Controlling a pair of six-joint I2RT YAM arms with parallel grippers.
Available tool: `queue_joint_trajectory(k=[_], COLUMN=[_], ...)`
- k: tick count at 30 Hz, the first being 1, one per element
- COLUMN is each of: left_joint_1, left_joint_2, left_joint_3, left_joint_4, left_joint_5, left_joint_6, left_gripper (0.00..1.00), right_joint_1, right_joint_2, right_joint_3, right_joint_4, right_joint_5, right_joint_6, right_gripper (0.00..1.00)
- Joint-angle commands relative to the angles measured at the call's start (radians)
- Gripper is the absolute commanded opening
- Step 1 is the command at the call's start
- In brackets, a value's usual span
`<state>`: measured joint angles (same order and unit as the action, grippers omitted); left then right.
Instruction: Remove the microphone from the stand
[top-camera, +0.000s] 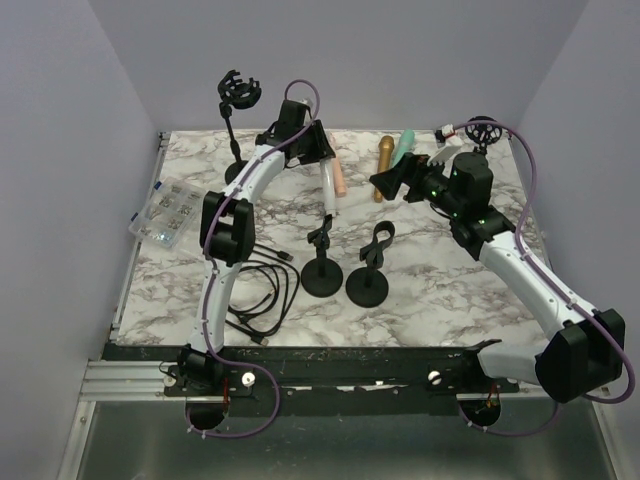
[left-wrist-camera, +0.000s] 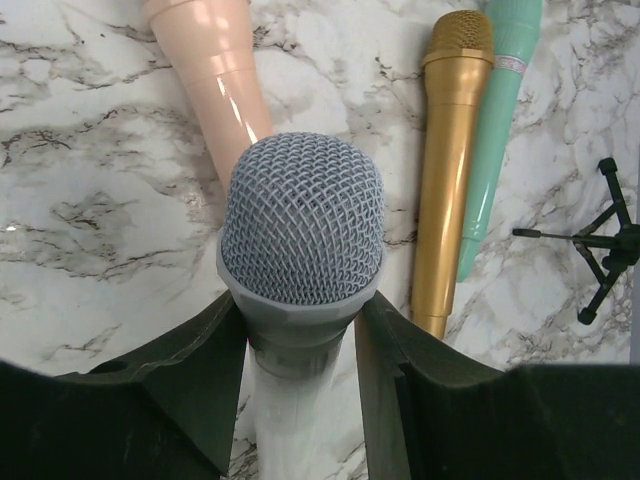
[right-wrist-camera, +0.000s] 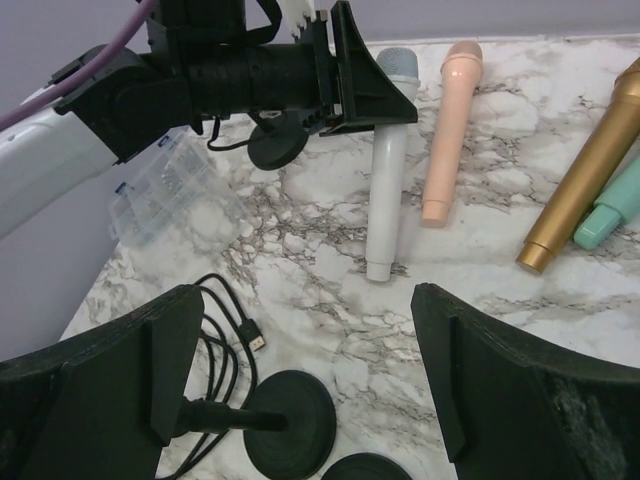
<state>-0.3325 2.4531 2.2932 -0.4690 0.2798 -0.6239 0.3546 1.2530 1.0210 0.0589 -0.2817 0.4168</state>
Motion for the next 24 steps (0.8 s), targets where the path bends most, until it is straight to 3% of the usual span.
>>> queue_joint_trajectory(k=[1, 12, 16, 22, 24], left_joint_1=[0.018, 0.064, 0.064, 0.068, 0.072], left_joint_2=[0.039, 0.087, 0.088, 0.095, 0.096], left_joint_3=[0.015, 0.009, 0.009, 0.028, 0.023], left_joint_4=[0.051, 0.085, 0.093, 0.071, 0.081], left_joint_5=[0.036, 0.104, 0.105, 0.118, 0.137], left_joint_6=[-0.040, -0.168, -0.170, -0.154, -0.159], left_gripper=[0.15, 0.30, 0.44, 0.77, 0.81], right_joint_1=[0.009, 0.009, 0.009, 0.008, 0.009], right_joint_2=[0.018, 0.035, 0.039, 0.041, 0.044], right_joint_3=[0.007, 0.011, 0.011, 0.011, 0.011], right_joint_4=[0.007, 0.007, 0.007, 0.007, 0.007], right_joint_5=[0.020, 0.019, 0.019, 0.019, 0.018], right_joint_6=[-0.020, -0.021, -0.020, -0.021, -0.021], right_gripper=[0.94, 0.93, 0.94, 0.93, 0.93])
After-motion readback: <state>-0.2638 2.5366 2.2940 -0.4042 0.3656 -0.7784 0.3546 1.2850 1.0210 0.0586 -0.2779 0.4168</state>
